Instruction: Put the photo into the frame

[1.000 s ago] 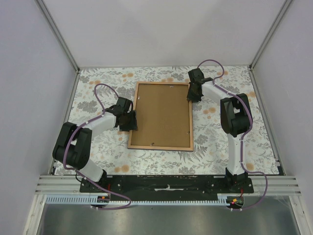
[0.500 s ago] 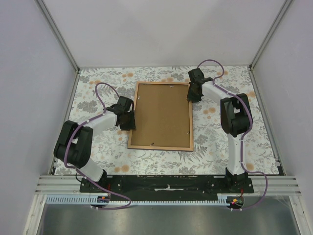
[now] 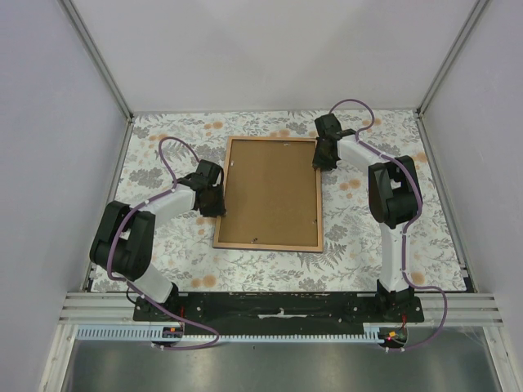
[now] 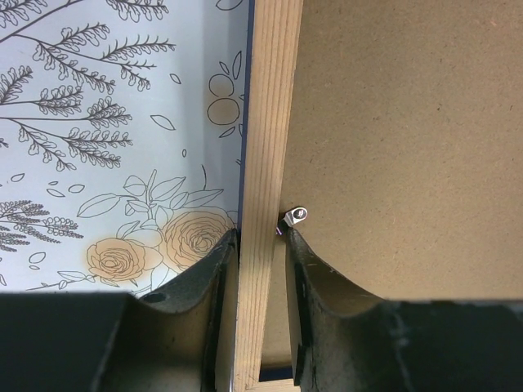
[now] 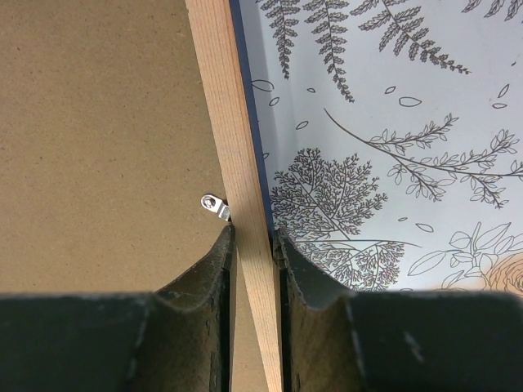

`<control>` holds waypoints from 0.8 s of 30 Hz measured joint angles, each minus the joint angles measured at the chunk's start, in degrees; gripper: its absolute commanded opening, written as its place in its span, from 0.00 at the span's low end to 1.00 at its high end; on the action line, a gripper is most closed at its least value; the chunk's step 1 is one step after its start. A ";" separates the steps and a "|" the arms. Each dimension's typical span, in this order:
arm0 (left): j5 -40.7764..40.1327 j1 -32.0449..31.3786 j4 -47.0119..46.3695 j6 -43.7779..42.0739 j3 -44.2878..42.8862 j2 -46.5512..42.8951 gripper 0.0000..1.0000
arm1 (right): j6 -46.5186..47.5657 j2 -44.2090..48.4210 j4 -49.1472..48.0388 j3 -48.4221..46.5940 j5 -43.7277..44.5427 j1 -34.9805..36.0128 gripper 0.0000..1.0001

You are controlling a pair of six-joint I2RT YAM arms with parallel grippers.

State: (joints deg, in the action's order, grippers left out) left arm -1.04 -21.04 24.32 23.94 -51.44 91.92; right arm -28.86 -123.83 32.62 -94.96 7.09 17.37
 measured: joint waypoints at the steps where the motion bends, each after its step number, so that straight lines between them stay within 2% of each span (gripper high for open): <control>1: 0.00 0.00 0.00 0.00 0.00 0.02 0.22 | 0.00 0.02 0.00 0.00 0.00 0.00 0.11; 13: -0.59 0.00 0.07 0.57 -0.07 0.04 0.02 | 0.07 0.02 0.02 0.00 -0.26 -0.09 0.11; 24: -3.48 -0.37 -0.76 2.12 -0.04 -0.04 0.02 | 0.24 0.02 0.20 0.00 -0.68 -0.28 0.11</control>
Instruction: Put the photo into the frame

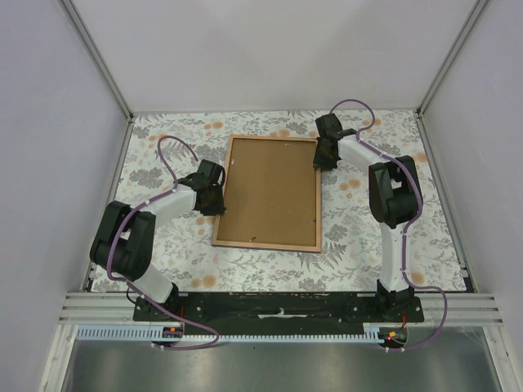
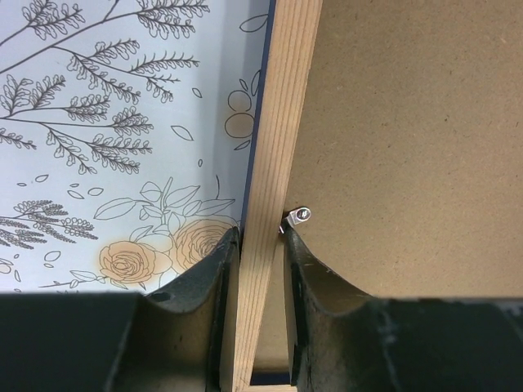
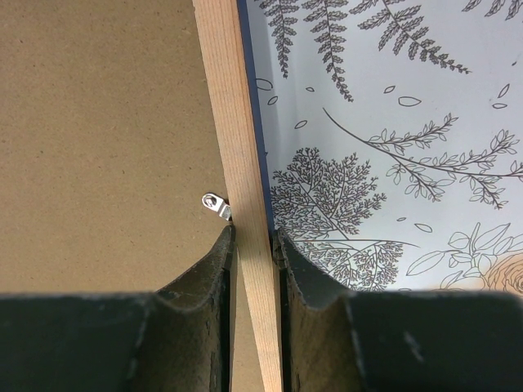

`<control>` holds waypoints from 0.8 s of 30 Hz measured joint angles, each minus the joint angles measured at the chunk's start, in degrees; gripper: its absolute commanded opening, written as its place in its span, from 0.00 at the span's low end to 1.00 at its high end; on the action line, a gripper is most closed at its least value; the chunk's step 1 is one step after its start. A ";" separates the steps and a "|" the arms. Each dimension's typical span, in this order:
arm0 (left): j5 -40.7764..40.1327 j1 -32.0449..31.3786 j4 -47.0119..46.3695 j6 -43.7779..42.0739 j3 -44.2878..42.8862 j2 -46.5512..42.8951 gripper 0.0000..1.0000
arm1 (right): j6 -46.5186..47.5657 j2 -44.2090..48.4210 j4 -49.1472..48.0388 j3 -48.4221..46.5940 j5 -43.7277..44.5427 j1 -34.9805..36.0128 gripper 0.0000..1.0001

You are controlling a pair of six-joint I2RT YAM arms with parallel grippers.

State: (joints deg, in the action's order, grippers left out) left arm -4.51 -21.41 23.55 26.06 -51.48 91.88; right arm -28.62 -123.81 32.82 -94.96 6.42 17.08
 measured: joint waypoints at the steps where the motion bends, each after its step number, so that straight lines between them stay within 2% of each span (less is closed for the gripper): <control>1: -0.20 0.00 -0.09 0.02 0.00 0.00 0.02 | 0.00 0.00 0.00 0.00 -0.02 0.00 0.11; 9: -1.44 0.00 -0.52 0.00 0.00 0.00 0.25 | 0.02 0.00 0.00 -0.02 -0.17 -0.02 0.11; 15: -2.71 -0.04 -1.29 0.74 0.33 -0.13 0.25 | 0.04 -0.02 0.02 -0.02 -0.22 -0.02 0.11; 24: -11.61 -3.69 -4.85 5.09 2.84 -1.31 0.20 | 0.28 -0.02 0.09 -0.02 -0.55 -0.13 0.11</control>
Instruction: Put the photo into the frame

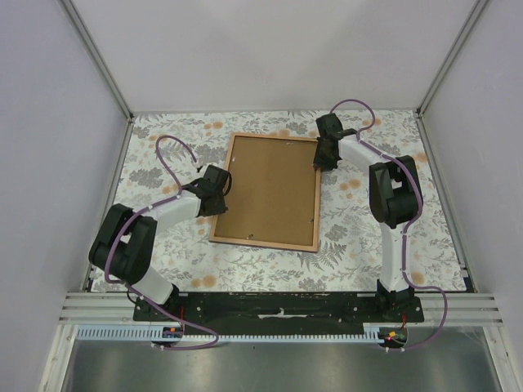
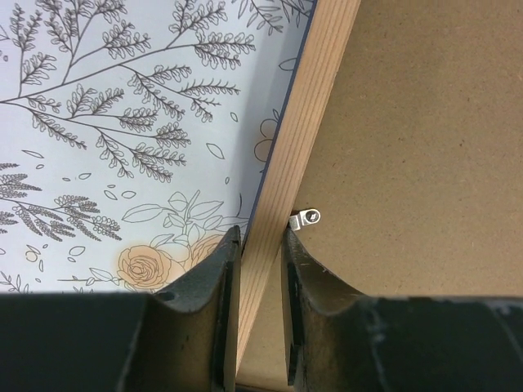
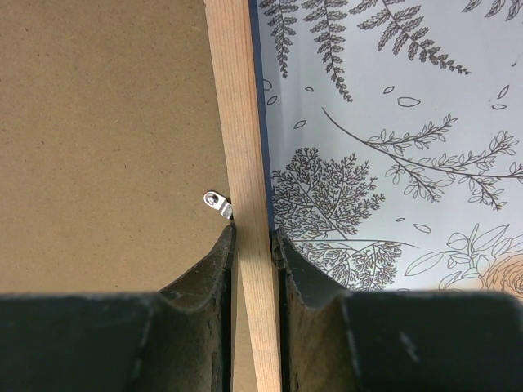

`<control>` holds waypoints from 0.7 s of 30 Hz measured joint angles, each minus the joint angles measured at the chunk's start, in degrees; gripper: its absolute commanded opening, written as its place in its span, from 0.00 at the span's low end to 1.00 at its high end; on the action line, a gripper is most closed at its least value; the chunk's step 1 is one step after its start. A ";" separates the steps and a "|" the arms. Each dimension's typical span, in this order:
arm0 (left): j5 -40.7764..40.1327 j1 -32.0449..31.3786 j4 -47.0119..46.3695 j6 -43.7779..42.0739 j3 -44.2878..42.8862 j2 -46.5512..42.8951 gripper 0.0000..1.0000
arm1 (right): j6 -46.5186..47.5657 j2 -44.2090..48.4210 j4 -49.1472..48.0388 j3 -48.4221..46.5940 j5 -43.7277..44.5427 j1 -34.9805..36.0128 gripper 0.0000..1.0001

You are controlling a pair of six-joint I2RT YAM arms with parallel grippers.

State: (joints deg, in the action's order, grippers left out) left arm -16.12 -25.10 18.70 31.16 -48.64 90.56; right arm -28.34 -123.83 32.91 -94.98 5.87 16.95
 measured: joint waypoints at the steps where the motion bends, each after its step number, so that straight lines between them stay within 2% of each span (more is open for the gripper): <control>1: -0.74 -0.24 -0.28 0.39 0.09 0.02 0.18 | 0.00 0.00 0.02 0.00 0.00 0.00 0.11; 9: -6.58 -2.05 -3.45 2.51 0.15 1.62 0.09 | 0.52 0.02 -0.04 0.09 0.02 -0.33 0.11; 15: -9.31 -2.64 -5.55 2.62 -0.76 3.61 0.08 | 0.61 0.74 -1.49 1.64 0.17 -0.70 0.11; 21: -10.64 -2.56 -5.29 2.43 -3.02 5.40 0.28 | 0.57 2.10 -3.02 4.04 0.72 -0.96 0.17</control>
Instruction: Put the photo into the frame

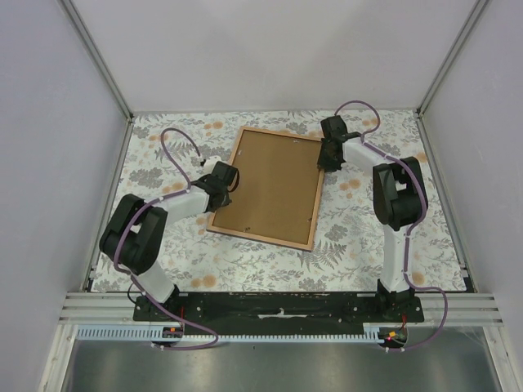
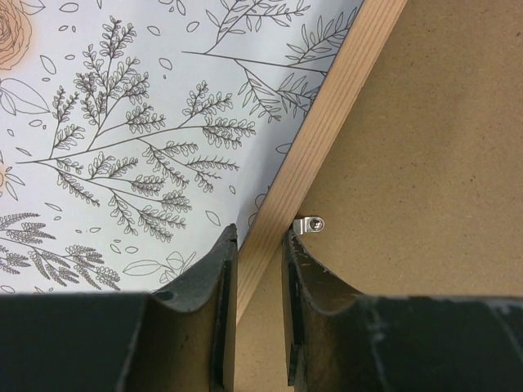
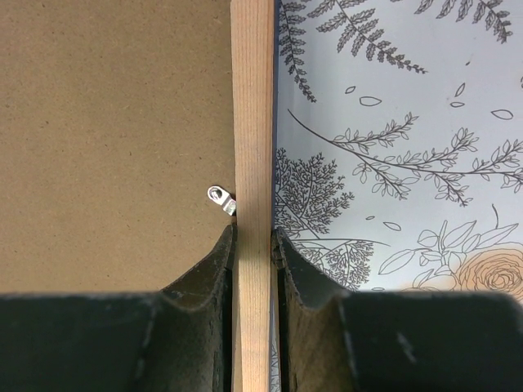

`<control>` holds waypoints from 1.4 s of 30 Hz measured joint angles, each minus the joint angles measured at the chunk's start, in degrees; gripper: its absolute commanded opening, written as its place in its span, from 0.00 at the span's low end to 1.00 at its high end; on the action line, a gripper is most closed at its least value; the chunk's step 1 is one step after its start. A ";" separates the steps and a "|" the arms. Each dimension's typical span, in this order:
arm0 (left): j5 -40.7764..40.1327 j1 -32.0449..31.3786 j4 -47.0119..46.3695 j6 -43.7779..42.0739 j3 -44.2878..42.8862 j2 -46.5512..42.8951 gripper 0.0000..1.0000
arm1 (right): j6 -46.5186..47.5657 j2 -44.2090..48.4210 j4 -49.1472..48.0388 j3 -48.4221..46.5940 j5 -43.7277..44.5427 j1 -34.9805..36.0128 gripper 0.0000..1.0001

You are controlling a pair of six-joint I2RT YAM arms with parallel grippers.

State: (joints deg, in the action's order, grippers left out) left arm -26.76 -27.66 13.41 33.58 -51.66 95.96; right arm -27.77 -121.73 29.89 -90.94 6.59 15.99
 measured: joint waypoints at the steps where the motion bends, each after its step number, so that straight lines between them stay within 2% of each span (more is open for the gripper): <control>1: 0.11 0.22 0.28 -0.15 -0.42 0.13 0.32 | -0.07 0.20 -0.13 0.28 -0.02 -0.07 0.17; 4: 1.09 1.16 1.62 -0.66 -1.55 0.39 0.43 | -0.59 0.39 -0.11 0.59 -0.07 -0.11 0.20; 7: 1.31 2.47 2.93 -0.59 -2.12 0.31 0.60 | -1.42 0.57 0.83 0.59 -0.94 -0.02 0.23; 11: 1.33 3.50 4.90 0.07 -1.79 -2.16 0.69 | -2.47 0.76 2.29 0.59 -2.03 0.20 0.25; 16: 1.86 3.45 6.58 3.48 1.97 -12.61 0.69 | -3.32 1.05 2.73 1.03 -2.91 0.28 0.32; 23: 3.02 3.32 9.29 16.70 12.13 -28.09 0.67 | -4.13 2.12 4.07 2.43 -4.68 0.39 0.41; 28: 4.76 2.86 10.86 24.85 15.96 -30.77 0.64 | -4.15 2.21 5.16 2.45 -5.40 0.39 0.44; 31: 4.87 2.78 10.56 25.22 16.04 -29.70 0.66 | -4.13 2.23 5.35 2.45 -5.57 0.42 0.44; 34: 5.75 3.69 9.90 21.00 12.09 -24.94 0.70 | -4.07 2.23 5.42 2.45 -5.75 0.42 0.41; 38: 9.22 6.51 6.88 10.21 -0.50 -14.16 0.68 | -3.74 2.32 5.42 2.45 -6.03 0.42 0.19; 42: 16.35 10.40 3.80 -0.07 -11.85 -4.68 0.62 | -2.99 2.64 5.49 2.84 -6.03 0.61 0.05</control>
State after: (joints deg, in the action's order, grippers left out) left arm -10.41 -17.26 17.21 33.52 -63.51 91.29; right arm -30.76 -119.09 35.38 -88.09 0.56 16.60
